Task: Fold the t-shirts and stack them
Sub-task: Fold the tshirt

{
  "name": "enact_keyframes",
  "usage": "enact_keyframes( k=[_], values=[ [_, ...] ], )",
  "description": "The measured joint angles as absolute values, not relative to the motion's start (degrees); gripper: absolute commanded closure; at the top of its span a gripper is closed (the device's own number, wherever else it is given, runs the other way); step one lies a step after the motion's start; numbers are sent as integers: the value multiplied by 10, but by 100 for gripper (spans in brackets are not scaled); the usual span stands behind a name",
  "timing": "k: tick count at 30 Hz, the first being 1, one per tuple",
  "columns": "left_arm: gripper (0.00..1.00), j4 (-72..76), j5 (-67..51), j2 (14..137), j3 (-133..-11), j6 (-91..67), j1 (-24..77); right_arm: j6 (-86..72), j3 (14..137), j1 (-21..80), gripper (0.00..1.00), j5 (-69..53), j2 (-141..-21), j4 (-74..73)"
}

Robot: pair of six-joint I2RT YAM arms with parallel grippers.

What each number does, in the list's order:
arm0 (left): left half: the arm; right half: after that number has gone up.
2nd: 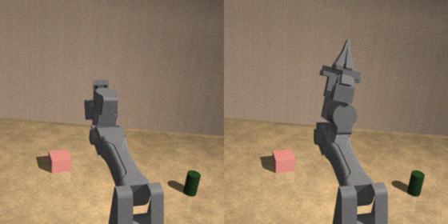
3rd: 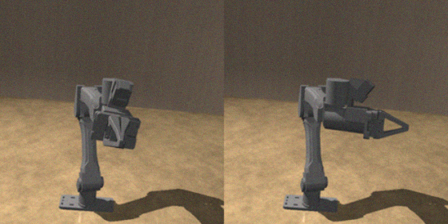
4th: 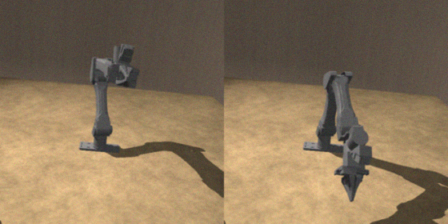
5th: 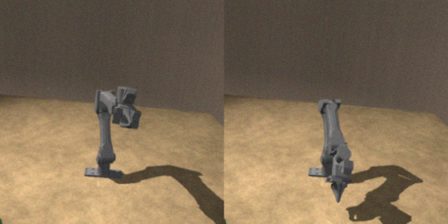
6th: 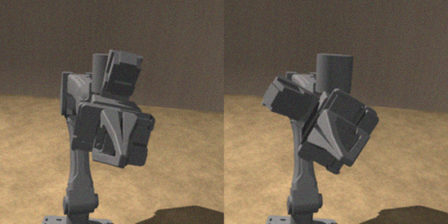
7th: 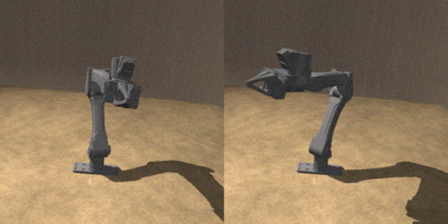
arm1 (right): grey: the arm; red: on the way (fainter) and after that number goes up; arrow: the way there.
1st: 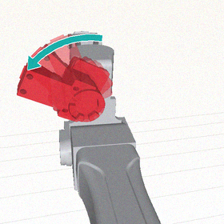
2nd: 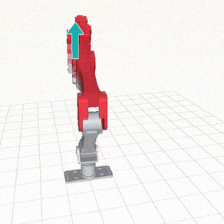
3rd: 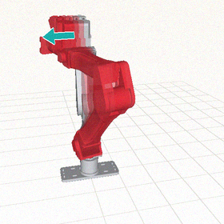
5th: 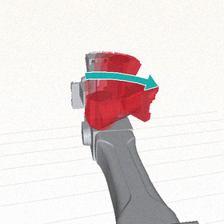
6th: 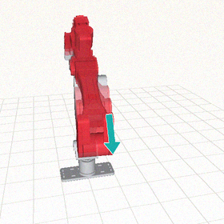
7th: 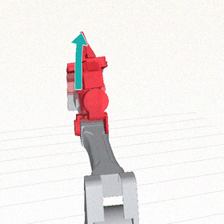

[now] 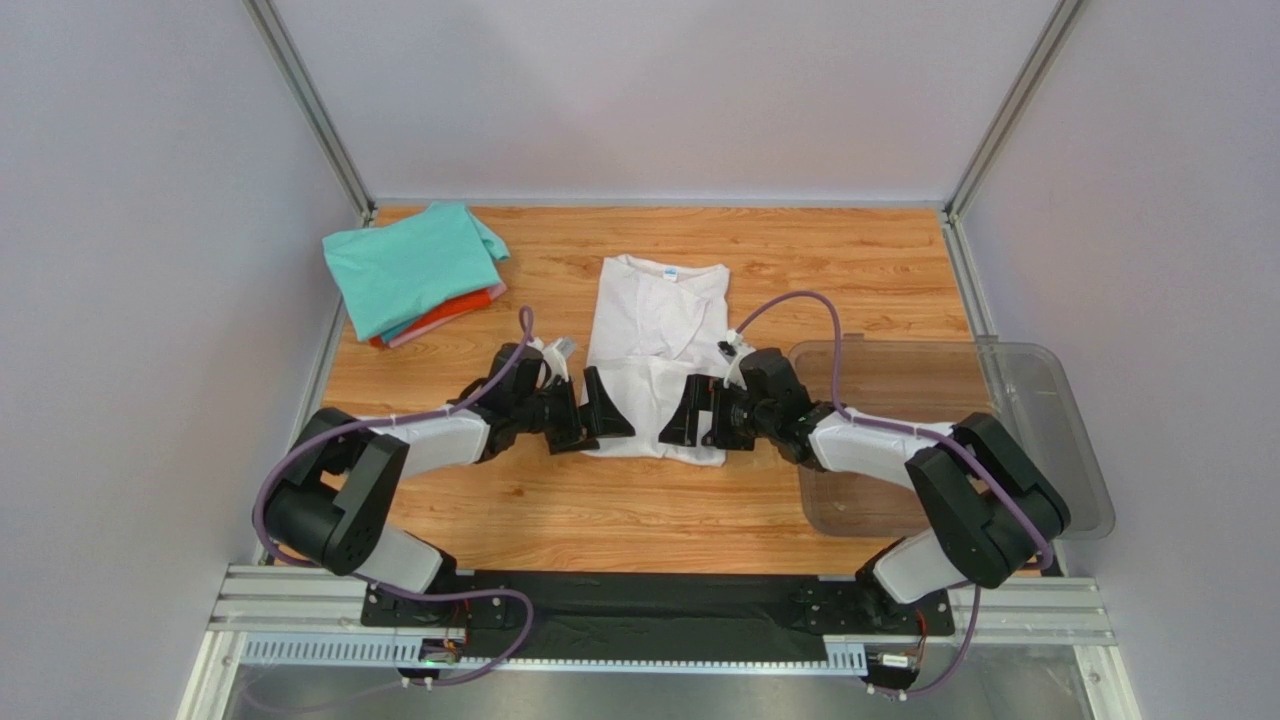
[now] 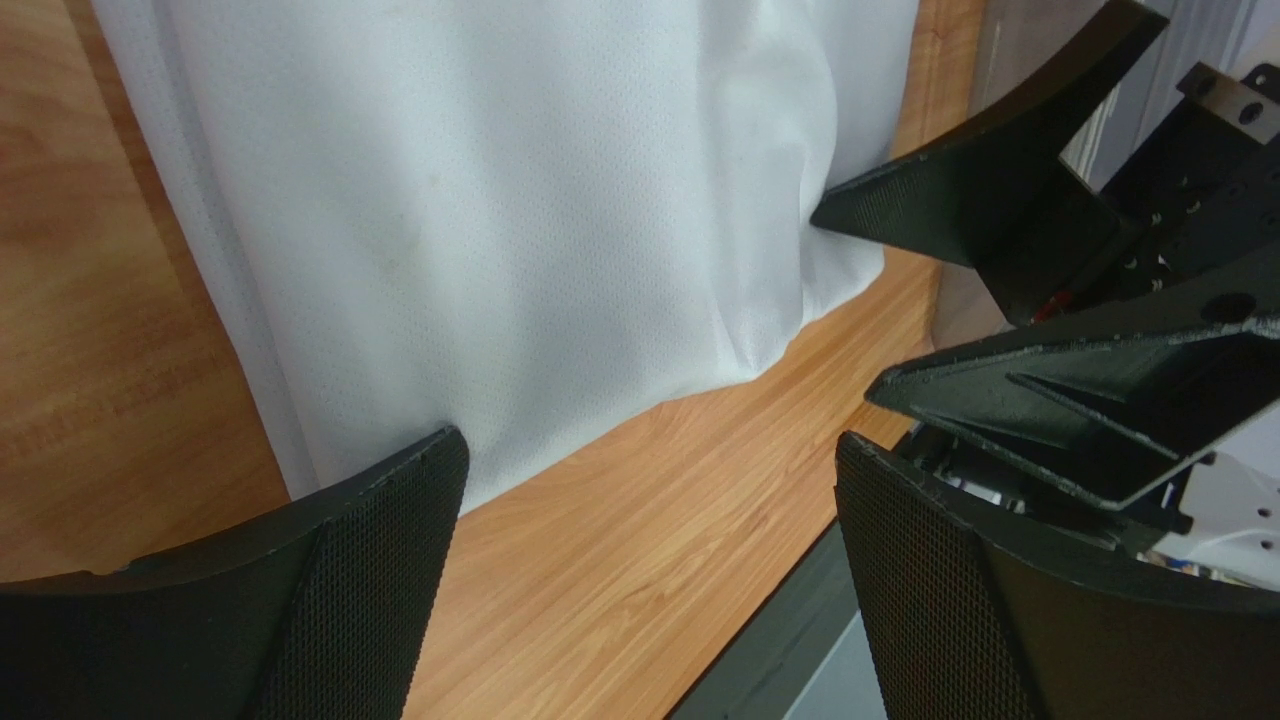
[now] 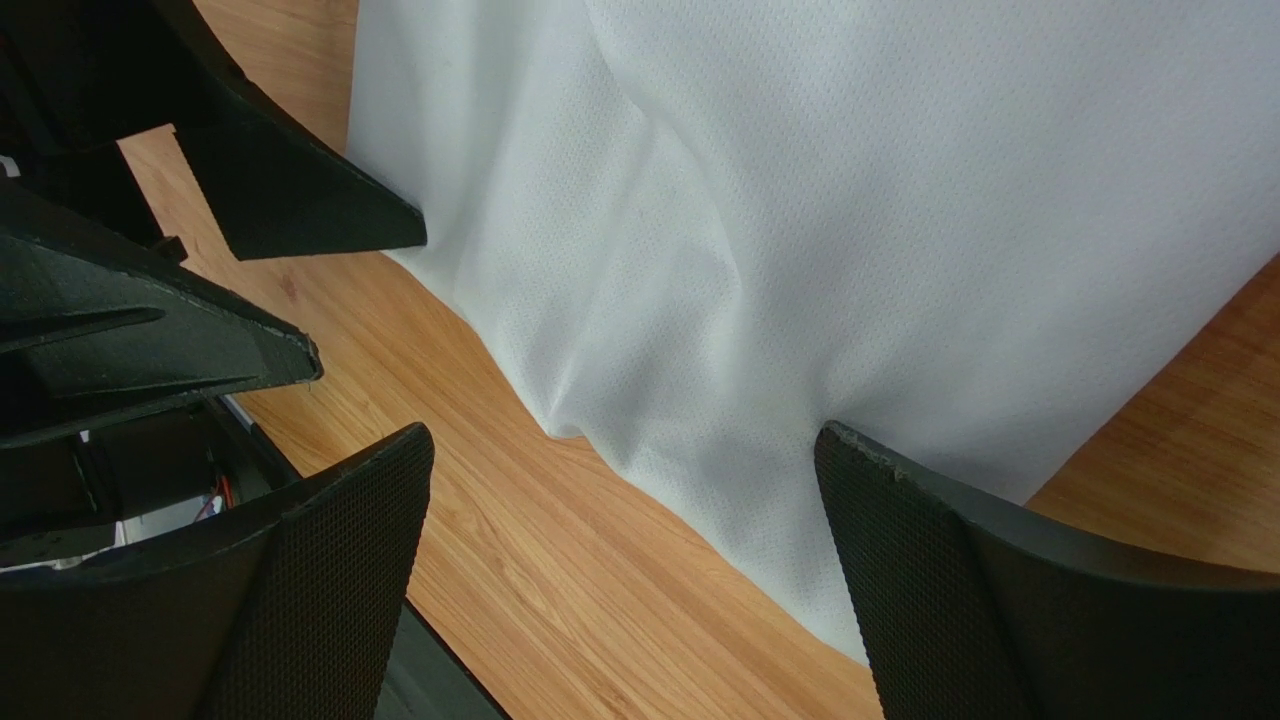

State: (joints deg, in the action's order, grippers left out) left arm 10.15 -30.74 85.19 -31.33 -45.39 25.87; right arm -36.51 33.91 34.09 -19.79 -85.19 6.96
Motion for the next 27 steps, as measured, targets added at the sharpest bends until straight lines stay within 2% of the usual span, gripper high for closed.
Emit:
enact_keyframes(
  k=[6,11,15,21,27],
  values=[
    [0,108,-309,778,-243,-460,259,-369,310,359,0,-197,-835,105],
    [0,42,-275,670,-194,-464,269,-369,277,404,0,-177,-780,77],
    [0,-62,-230,537,-164,-480,309,-367,271,467,0,-140,-728,20],
    [0,-248,-151,333,-212,-481,322,-364,315,499,0,-71,-620,-99],
    [0,-367,-84,216,-266,-483,322,-378,335,505,0,-16,-445,-154]
  ],
)
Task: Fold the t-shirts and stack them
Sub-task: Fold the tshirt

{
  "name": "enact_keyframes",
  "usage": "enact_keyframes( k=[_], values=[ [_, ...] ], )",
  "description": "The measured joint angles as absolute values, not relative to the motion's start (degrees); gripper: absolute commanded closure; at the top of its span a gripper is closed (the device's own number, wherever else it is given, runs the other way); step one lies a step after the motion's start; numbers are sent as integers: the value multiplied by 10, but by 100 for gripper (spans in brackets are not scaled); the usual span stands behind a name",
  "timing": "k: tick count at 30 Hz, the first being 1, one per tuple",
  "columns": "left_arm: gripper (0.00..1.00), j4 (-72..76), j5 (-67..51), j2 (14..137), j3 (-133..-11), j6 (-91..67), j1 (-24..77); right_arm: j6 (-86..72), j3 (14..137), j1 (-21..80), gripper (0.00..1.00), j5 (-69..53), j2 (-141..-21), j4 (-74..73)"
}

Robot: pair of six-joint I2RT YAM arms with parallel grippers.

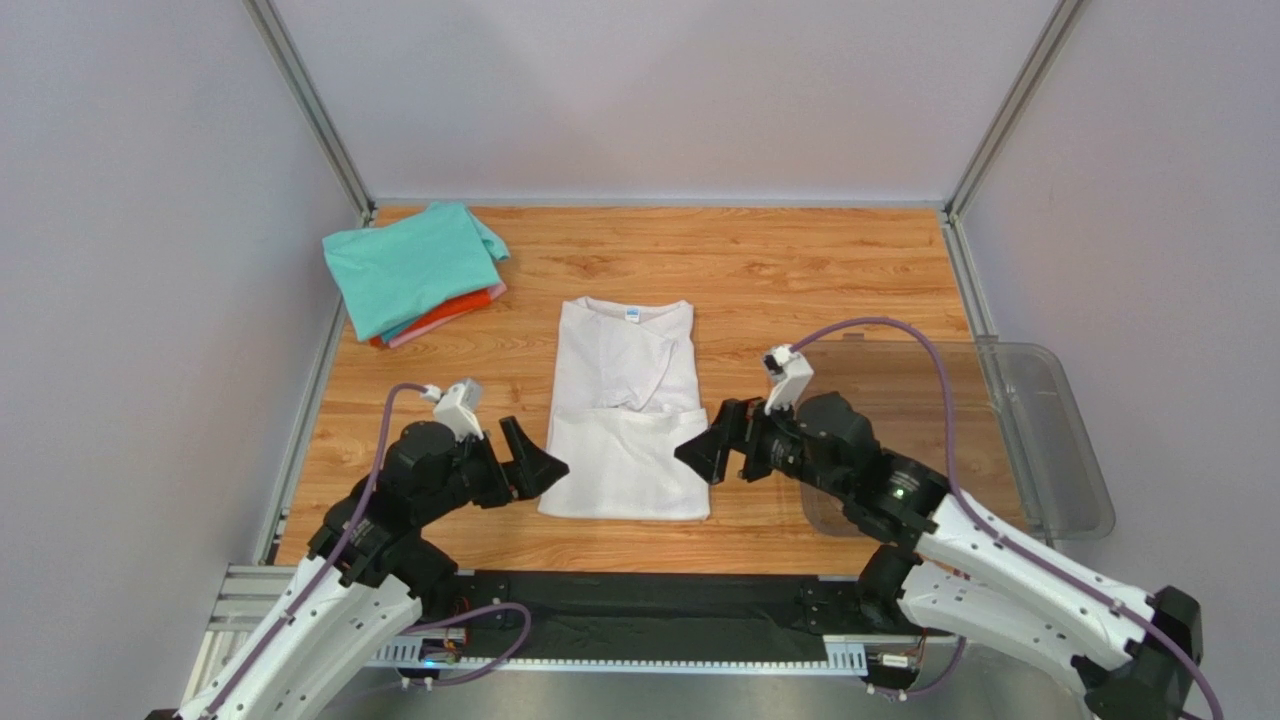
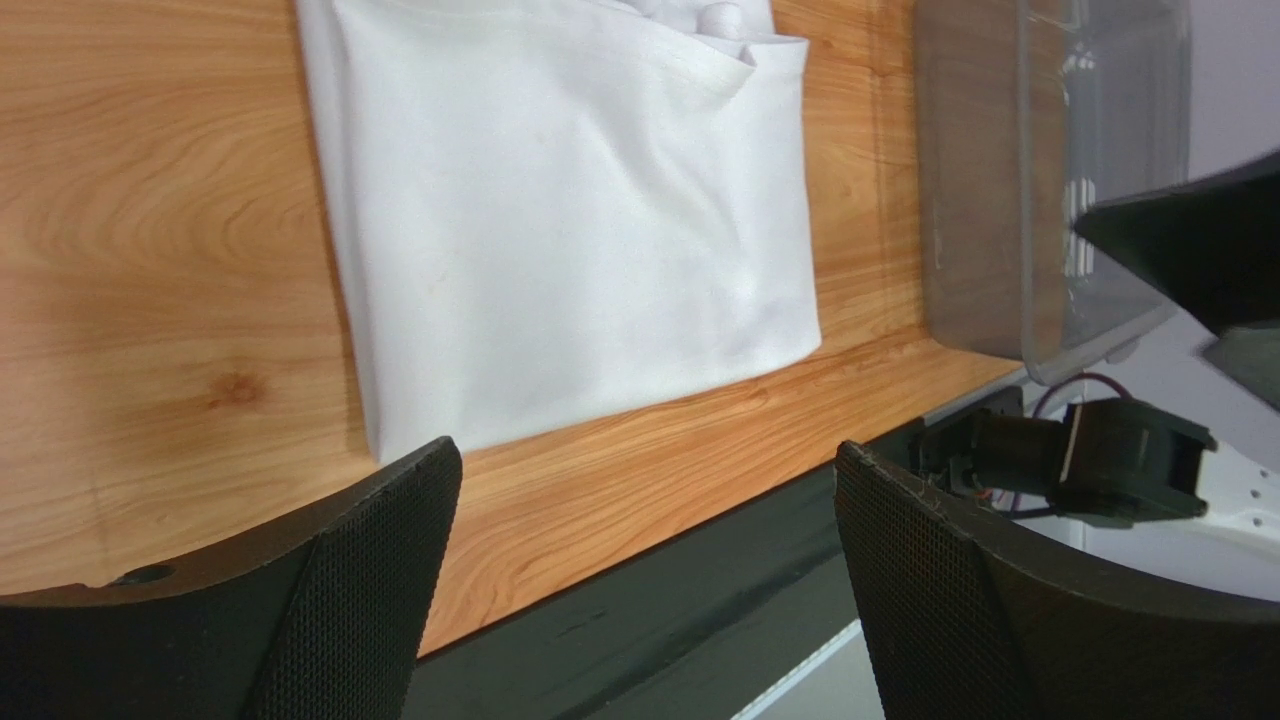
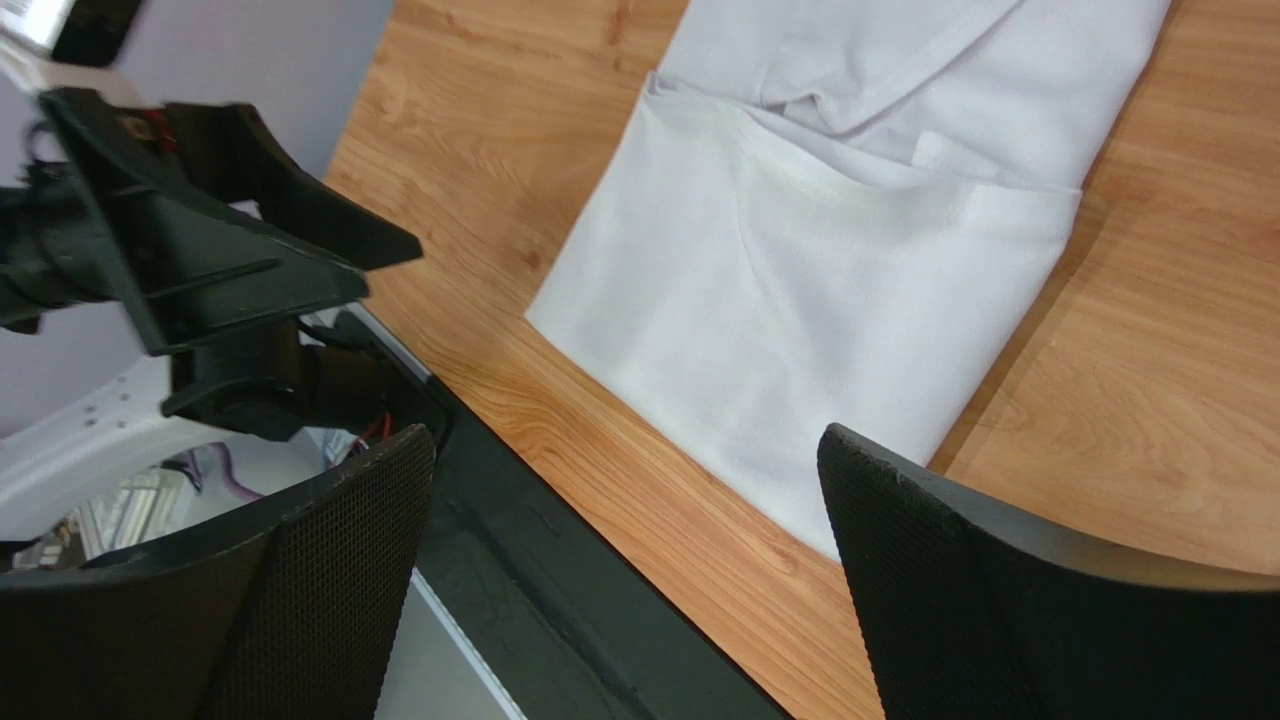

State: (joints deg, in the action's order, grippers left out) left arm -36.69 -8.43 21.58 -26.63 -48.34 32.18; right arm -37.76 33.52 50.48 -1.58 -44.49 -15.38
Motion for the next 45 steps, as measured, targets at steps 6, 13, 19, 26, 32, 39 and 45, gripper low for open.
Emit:
enact_keyframes(
  k=[6,13,19,26,32,39,45],
  values=[
    [0,-406,-52,227,-247,-501,322,-399,296,505,0,3,-345,-175],
    [10,-399,-41,329,-214,-503,322,-411,249,505,2,-5,-400,-212],
    [30,-350,-56,379,-179,-510,322,-420,239,505,9,-5,-446,-222],
    [38,-303,-56,405,-164,-514,322,-422,234,505,18,1,-472,-214],
    [57,-281,-41,420,-161,-524,322,-424,232,505,22,-2,-494,-205],
    [98,-252,-41,461,-159,-536,322,-426,231,505,30,-8,-512,-193],
    [100,-234,-44,475,-159,-537,322,-420,231,505,38,-16,-551,-186]
  ],
)
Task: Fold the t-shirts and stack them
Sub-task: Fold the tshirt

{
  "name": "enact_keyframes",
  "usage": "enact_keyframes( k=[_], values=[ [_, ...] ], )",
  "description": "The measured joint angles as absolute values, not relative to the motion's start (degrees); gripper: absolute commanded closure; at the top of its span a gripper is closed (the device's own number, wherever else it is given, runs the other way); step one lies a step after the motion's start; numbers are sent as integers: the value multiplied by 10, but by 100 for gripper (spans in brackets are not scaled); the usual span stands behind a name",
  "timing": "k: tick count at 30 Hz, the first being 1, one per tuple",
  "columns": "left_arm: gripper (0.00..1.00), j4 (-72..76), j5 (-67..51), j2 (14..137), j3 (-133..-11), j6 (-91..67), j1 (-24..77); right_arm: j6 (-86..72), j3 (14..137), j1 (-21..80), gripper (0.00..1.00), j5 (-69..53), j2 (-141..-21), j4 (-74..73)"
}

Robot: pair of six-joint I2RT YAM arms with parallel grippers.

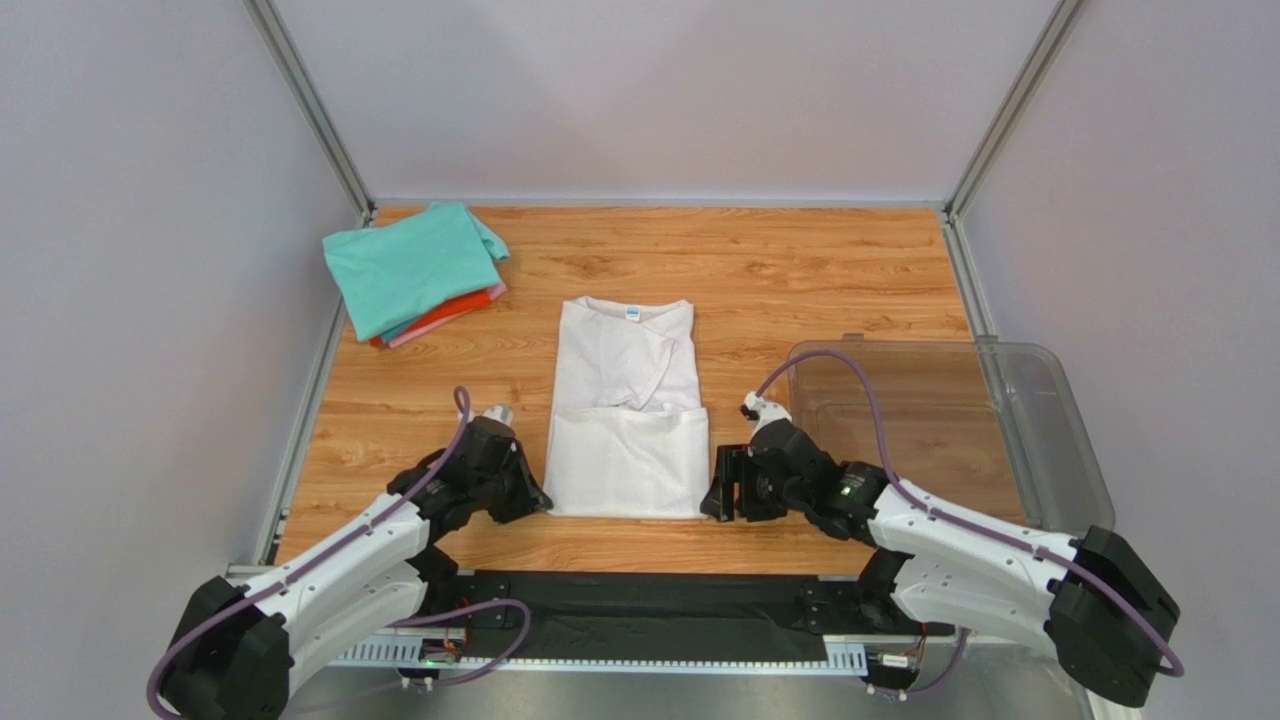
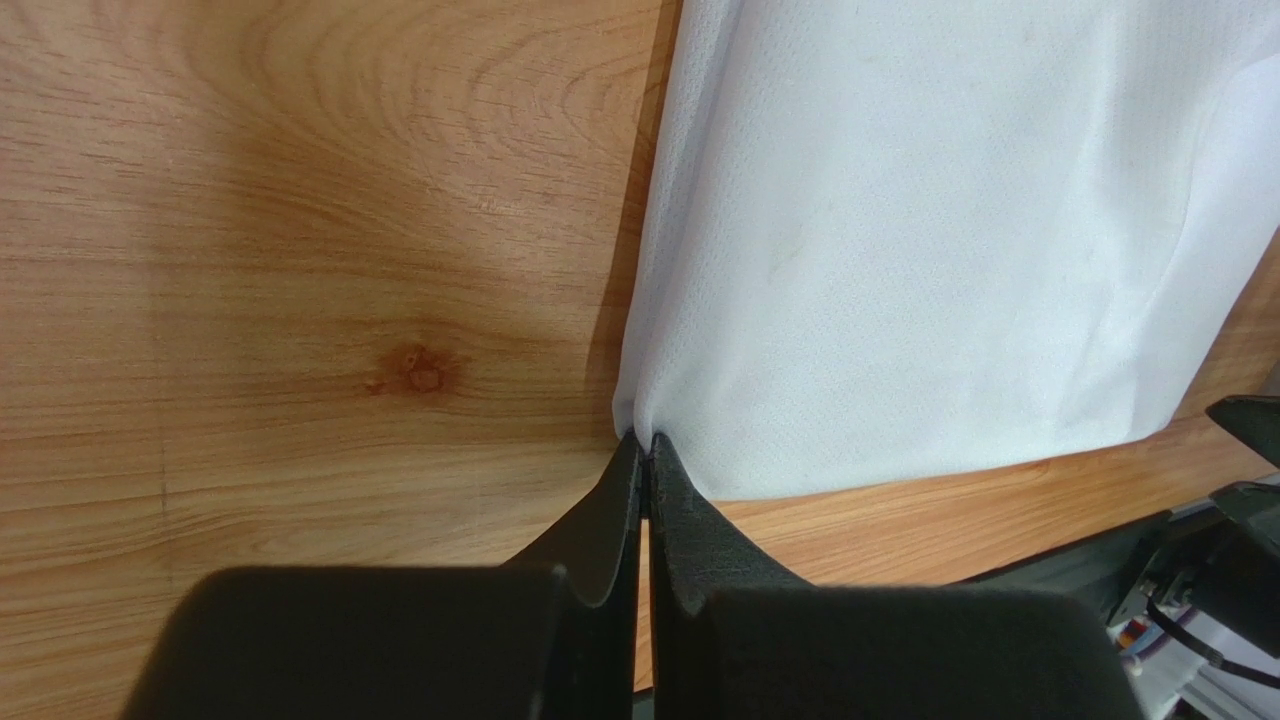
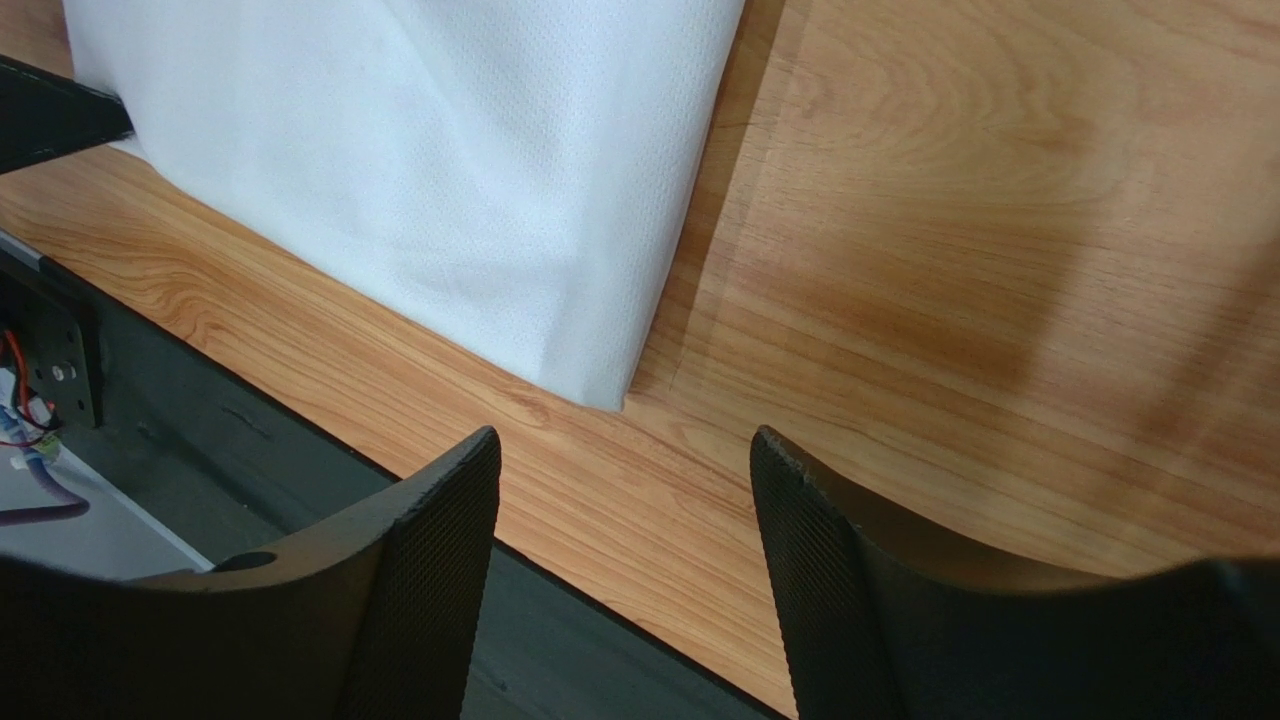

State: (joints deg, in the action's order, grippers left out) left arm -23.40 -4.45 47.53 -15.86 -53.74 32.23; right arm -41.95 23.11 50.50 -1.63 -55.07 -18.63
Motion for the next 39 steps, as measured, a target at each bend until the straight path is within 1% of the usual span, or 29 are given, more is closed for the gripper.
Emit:
enact_keyframes(
  k=[10,12,17,18,20,21,30,39],
  values=[
    [100,-235,-44,456,-151,-536,322,-387,237,525,55,-36,-633,-158],
    [100,-238,-44,450,-150,-535,322,-386,241,533,57,-35,-648,-151],
    [100,-247,-44,429,-149,-531,322,-380,253,544,71,-34,-676,-134],
    [100,-248,-44,424,-149,-528,322,-379,255,546,76,-33,-682,-133],
    [100,-248,-44,416,-148,-524,322,-376,256,550,82,-32,-688,-130],
    [100,-249,-44,411,-147,-524,322,-376,257,552,87,-31,-691,-129],
    [100,-246,-60,365,-129,-547,322,-376,258,558,98,-30,-683,-130],
    [100,-260,-82,321,-111,-560,322,-373,258,558,99,-62,-654,-132]
  ],
)
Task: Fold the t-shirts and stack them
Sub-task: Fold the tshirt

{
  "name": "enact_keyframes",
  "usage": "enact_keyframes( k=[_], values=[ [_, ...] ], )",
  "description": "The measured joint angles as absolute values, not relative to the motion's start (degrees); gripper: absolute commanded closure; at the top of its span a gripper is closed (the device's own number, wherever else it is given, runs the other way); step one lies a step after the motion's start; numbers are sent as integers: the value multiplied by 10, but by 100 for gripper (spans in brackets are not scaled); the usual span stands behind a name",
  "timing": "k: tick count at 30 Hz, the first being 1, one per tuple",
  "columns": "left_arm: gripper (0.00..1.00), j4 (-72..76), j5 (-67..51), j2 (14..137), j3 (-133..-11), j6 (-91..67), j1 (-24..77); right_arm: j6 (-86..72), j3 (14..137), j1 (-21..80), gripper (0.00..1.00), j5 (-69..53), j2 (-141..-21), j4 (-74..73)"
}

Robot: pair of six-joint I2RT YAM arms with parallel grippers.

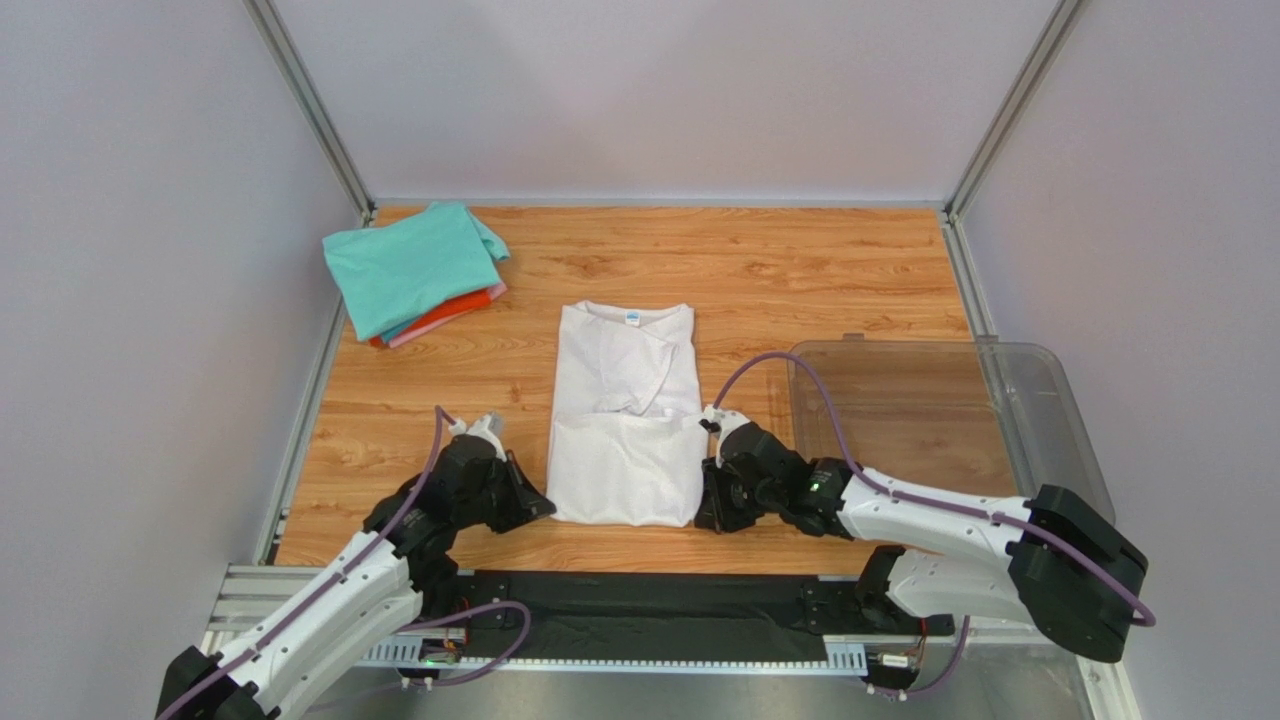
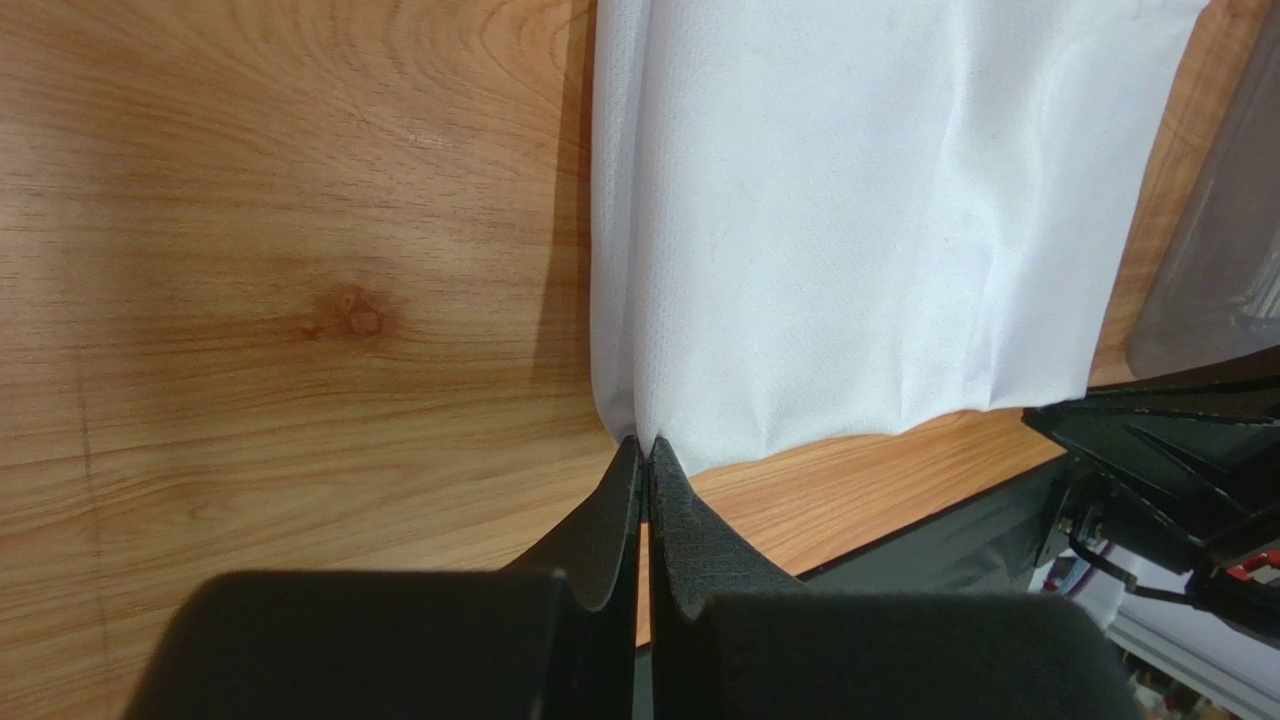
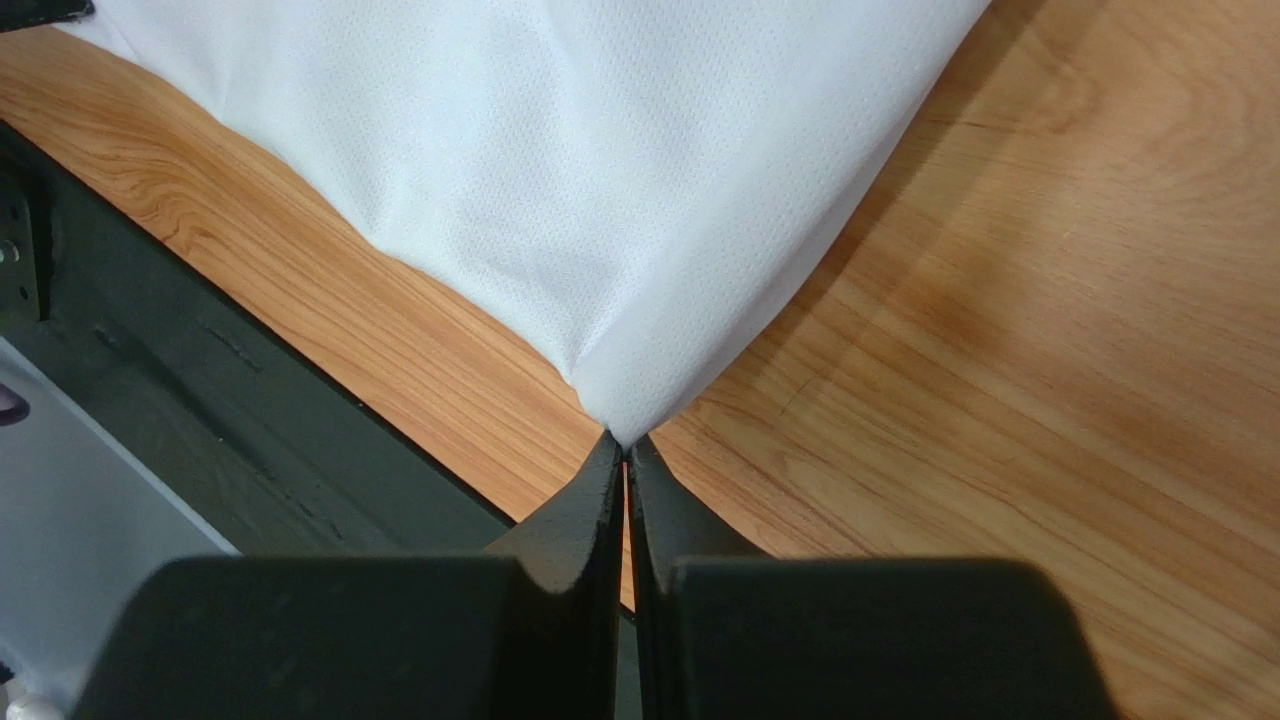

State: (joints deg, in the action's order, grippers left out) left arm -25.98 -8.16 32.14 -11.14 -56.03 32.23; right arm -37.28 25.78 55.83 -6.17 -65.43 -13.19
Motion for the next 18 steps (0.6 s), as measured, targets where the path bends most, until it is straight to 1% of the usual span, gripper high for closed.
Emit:
enact_keyframes(
  k=[7,18],
  values=[
    [100,-297,-120,287,-122,-558,322,-372,269,559,100,-93,-631,-170],
    [100,-437,-156,215,-254,-541,322,-370,335,561,100,-177,-536,-291]
  ],
)
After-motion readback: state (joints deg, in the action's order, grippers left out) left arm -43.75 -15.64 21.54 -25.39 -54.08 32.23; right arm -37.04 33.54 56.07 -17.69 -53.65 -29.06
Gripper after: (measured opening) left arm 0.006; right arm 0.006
